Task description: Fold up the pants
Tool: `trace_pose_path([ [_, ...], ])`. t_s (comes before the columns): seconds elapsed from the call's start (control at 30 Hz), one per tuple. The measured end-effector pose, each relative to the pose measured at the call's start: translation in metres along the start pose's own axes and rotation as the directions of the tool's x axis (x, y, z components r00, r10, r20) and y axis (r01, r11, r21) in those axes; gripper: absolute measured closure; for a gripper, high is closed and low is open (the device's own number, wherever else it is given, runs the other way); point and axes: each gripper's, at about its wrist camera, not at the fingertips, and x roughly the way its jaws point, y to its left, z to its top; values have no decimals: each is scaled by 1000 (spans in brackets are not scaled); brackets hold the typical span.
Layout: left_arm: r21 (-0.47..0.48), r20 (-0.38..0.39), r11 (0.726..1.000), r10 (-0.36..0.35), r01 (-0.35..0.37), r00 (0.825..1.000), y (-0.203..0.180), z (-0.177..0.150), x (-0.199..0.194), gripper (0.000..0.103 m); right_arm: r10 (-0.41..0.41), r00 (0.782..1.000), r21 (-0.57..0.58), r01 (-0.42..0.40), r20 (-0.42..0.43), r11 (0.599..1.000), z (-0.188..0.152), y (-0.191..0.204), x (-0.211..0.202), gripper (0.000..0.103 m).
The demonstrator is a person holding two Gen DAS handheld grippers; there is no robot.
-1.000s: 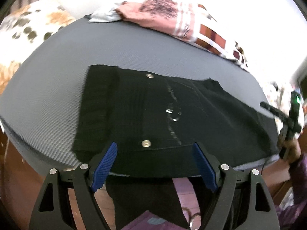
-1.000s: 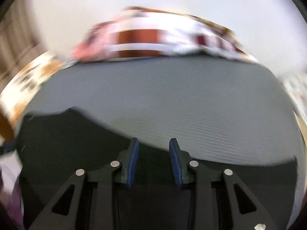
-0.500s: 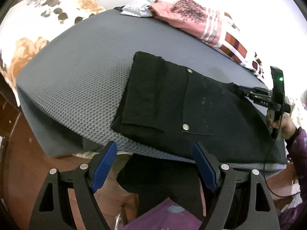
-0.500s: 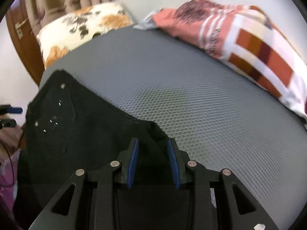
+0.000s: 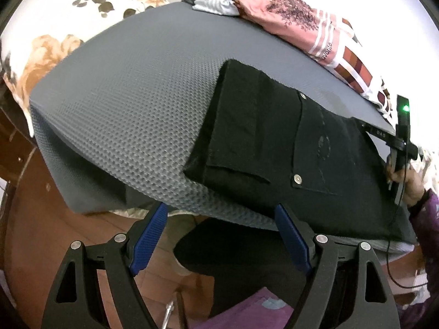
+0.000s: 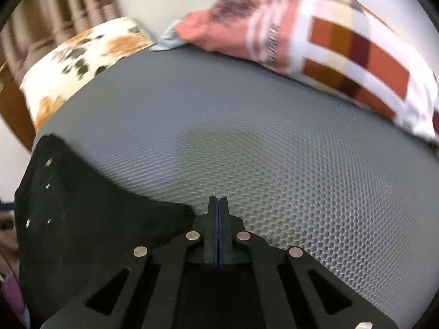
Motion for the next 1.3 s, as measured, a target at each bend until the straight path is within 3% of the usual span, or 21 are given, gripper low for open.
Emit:
trace_pose_path([
  [0.2, -97, 6, 992, -77, 77, 997, 24, 5, -7, 22, 23, 996, 12, -24, 85, 1000, 9, 4, -27, 100],
  [0.3, -148, -15, 980, -140, 136, 990, 31, 6, -4, 22, 3, 998, -73, 2, 68, 997, 13, 22, -35, 72],
  [0.33, -163, -28, 973, -171, 164, 985, 31, 7, -2, 22, -1, 998, -97, 7, 55, 995, 12, 27, -34, 50],
  [0.37, -176, -46, 965, -203, 192, 978, 30, 8, 2, 22, -3, 999, -115, 9, 50, 993, 10, 32, -33, 43],
  [0.43, -184, -63, 956, -243, 228, 968, 26, 10, 7, 22, -23, 999, -153, 28, 34, 988, 4, 40, -29, 45],
  [0.5, -175, -83, 952, -268, 251, 960, 20, 12, 12, 22, -48, 999, -193, 48, 5, 980, -3, 46, -18, 62],
  [0.53, -172, -87, 949, -282, 264, 955, 17, 14, 14, 22, -35, 999, -192, 34, -5, 981, -6, 47, -16, 79],
  [0.57, -158, -75, 951, -281, 267, 957, 13, 16, 14, 23, -18, 1000, -181, 18, -1, 983, -8, 47, -16, 82],
  [0.6, -136, -59, 959, -259, 249, 964, 10, 17, 11, 29, -43, 999, -188, 45, 18, 981, -9, 48, -17, 89],
  [0.63, -113, -49, 966, -239, 232, 970, 8, 19, 9, 48, -55, 998, -195, 58, 19, 979, -9, 49, -17, 95],
  [0.7, -74, -43, 977, -203, 200, 978, 2, 23, 7, 66, -45, 999, -175, 49, 27, 983, -9, 46, -18, 95],
  [0.77, -49, -29, 982, -183, 181, 983, -1, 25, 4, 70, -43, 998, -165, 49, 36, 985, -10, 43, -19, 95],
  [0.9, -93, -13, 975, -206, 204, 979, 9, 35, 9, 80, -57, 996, -142, 66, 69, 988, -11, 43, -20, 96],
  [1.17, 0, 47, 995, -98, 98, 994, 5, 33, 14, 80, -94, 988, -67, 103, 126, 992, -12, 37, -21, 98],
  [1.23, 23, 29, 999, -48, 48, 998, 4, 27, 25, 72, -105, 988, -66, 114, 116, 991, -14, 37, -15, 98],
  [1.3, -8, 26, 999, -54, 54, 998, 10, 25, 29, 66, -86, 991, -70, 94, 105, 993, -13, 37, -14, 93],
])
